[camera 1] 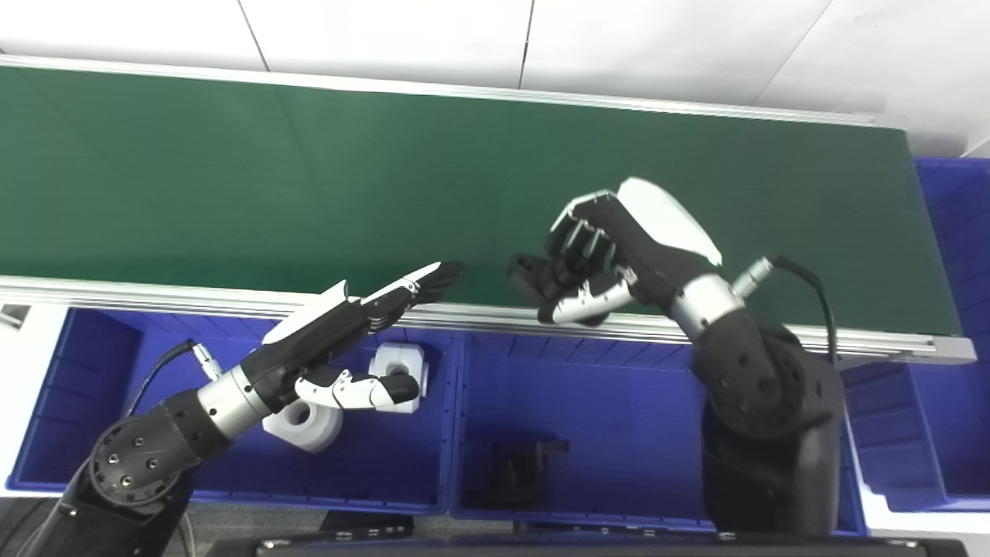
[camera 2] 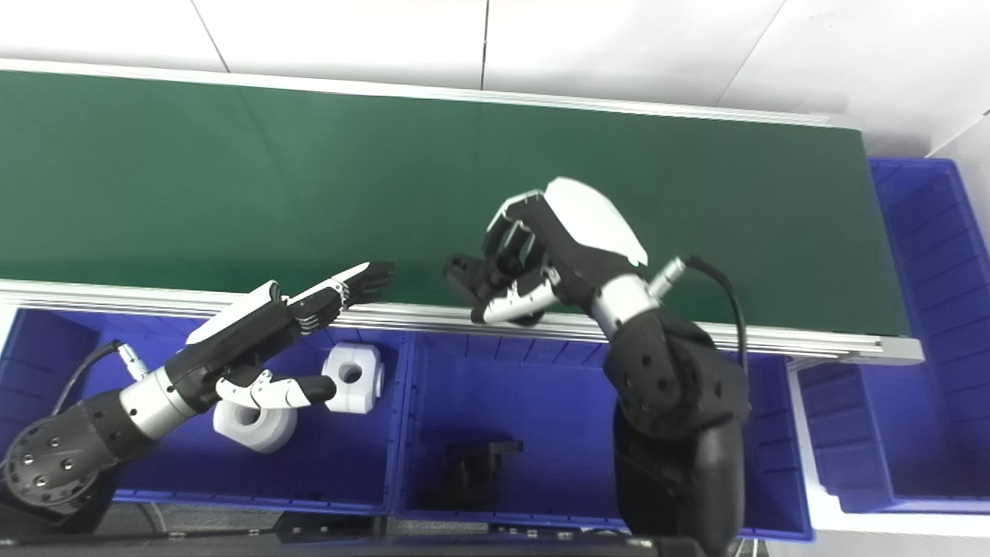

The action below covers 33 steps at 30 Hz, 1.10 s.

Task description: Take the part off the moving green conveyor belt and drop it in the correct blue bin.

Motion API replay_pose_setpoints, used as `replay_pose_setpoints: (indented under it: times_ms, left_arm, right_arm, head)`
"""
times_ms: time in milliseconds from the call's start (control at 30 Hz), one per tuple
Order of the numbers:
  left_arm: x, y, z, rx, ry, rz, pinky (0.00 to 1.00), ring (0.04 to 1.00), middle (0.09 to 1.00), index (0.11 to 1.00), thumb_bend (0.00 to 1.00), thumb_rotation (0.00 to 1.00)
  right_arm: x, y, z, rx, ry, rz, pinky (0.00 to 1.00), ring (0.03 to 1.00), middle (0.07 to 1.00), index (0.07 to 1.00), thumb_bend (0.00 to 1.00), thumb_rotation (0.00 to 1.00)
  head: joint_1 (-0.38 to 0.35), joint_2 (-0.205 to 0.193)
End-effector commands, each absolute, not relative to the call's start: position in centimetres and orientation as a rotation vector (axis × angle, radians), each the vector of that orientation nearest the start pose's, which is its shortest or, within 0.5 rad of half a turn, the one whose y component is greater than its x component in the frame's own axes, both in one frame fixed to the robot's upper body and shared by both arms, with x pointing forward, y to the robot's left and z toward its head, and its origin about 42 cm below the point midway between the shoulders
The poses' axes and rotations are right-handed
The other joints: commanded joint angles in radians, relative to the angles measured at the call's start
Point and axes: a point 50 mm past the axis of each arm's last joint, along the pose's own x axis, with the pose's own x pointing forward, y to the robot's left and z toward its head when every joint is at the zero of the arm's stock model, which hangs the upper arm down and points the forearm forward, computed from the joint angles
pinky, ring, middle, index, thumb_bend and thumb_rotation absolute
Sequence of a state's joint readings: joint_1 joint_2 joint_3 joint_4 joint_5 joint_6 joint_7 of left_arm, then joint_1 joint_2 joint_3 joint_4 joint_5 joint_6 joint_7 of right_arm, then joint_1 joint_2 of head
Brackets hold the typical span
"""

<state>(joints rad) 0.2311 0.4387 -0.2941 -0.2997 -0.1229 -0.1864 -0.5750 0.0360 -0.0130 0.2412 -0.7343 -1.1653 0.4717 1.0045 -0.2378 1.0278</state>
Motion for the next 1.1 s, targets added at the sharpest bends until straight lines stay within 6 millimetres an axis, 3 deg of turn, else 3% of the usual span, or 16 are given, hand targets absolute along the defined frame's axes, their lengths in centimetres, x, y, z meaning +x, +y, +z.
replay_pose_setpoints:
  times_ms: [0, 133, 300, 433, 700, 767, 800, 867, 900, 967, 1000, 1067]
  left_arm:
    - [17.8, 23.5, 13.5, 0.243, -0.159, -0.918, 0.96, 0.995, 1.0, 0.987, 0.34, 0.64]
    - [18.1, 23.7, 13.5, 0.247, -0.157, -0.915, 0.97, 1.0, 1.0, 0.993, 0.34, 0.65]
    - [18.2, 23.8, 13.7, 0.244, -0.159, -0.907, 0.98, 1.0, 1.0, 0.993, 0.34, 0.63]
    - [18.2, 24.0, 13.9, 0.235, -0.155, -0.897, 0.98, 1.0, 1.0, 0.993, 0.33, 0.59]
    - [18.2, 24.3, 14.4, 0.246, -0.163, -0.9, 0.98, 1.0, 1.0, 0.999, 0.33, 0.61]
    - [18.2, 24.3, 14.5, 0.247, -0.167, -0.9, 0.98, 1.0, 1.0, 0.999, 0.33, 0.62]
    - [18.2, 24.3, 14.5, 0.245, -0.167, -0.899, 0.98, 1.0, 1.0, 0.998, 0.33, 0.62]
    - [18.1, 24.3, 14.5, 0.242, -0.169, -0.898, 0.98, 1.0, 1.0, 0.998, 0.33, 0.62]
    - [18.1, 24.3, 14.6, 0.244, -0.168, -0.897, 0.98, 1.0, 1.0, 0.998, 0.34, 0.62]
    - [18.1, 24.4, 14.6, 0.245, -0.166, -0.896, 0.98, 1.0, 1.0, 0.999, 0.34, 0.62]
    - [18.0, 24.4, 14.6, 0.245, -0.165, -0.896, 0.98, 1.0, 1.0, 1.0, 0.34, 0.62]
    - [18.0, 24.4, 14.6, 0.243, -0.166, -0.895, 0.98, 1.0, 1.0, 1.0, 0.33, 0.61]
  right_arm:
    - [20.4, -15.5, 22.3, -0.981, 0.144, 0.496, 0.28, 0.375, 0.456, 0.531, 0.52, 0.0]
    - [18.8, -14.3, 20.0, -0.983, 0.202, 0.565, 0.35, 0.389, 0.482, 0.524, 0.52, 0.0]
    - [17.7, -13.5, 18.6, -0.996, 0.225, 0.6, 0.33, 0.384, 0.49, 0.523, 0.52, 0.0]
    - [17.0, -13.3, 16.2, -1.007, 0.244, 0.602, 0.34, 0.386, 0.485, 0.534, 0.51, 0.0]
    - [16.4, -12.5, 8.6, -1.097, 0.238, 0.53, 0.39, 0.431, 0.537, 0.489, 0.52, 0.0]
    - [16.6, -12.5, 6.9, -1.164, 0.271, 0.548, 0.47, 0.447, 0.541, 0.48, 0.52, 0.0]
    - [16.8, -12.6, 6.4, -1.185, 0.286, 0.563, 0.54, 0.562, 0.533, 0.478, 0.52, 0.0]
    - [16.9, -12.7, 6.1, -1.193, 0.302, 0.579, 0.64, 0.675, 0.68, 0.492, 0.52, 0.11]
    - [16.8, -12.7, 6.3, -1.181, 0.297, 0.585, 0.64, 0.69, 0.703, 0.494, 0.52, 0.14]
    - [16.5, -12.8, 6.7, -1.143, 0.278, 0.577, 0.64, 0.69, 0.706, 0.495, 0.51, 0.15]
    - [16.3, -12.8, 6.9, -1.121, 0.268, 0.567, 0.55, 0.601, 0.633, 0.494, 0.51, 0.16]
    - [16.0, -12.9, 7.6, -1.085, 0.251, 0.554, 0.49, 0.542, 0.582, 0.494, 0.5, 0.16]
  head:
    - [0.0, 0.002]
    - [0.004, 0.0]
    - [0.009, 0.0]
    - [0.012, 0.0]
    - [0.023, 0.004]
    - [0.026, 0.004]
    - [0.027, 0.005]
    - [0.027, 0.005]
    - [0.023, 0.005]
    - [0.023, 0.007]
    - [0.023, 0.007]
    - [0.025, 0.01]
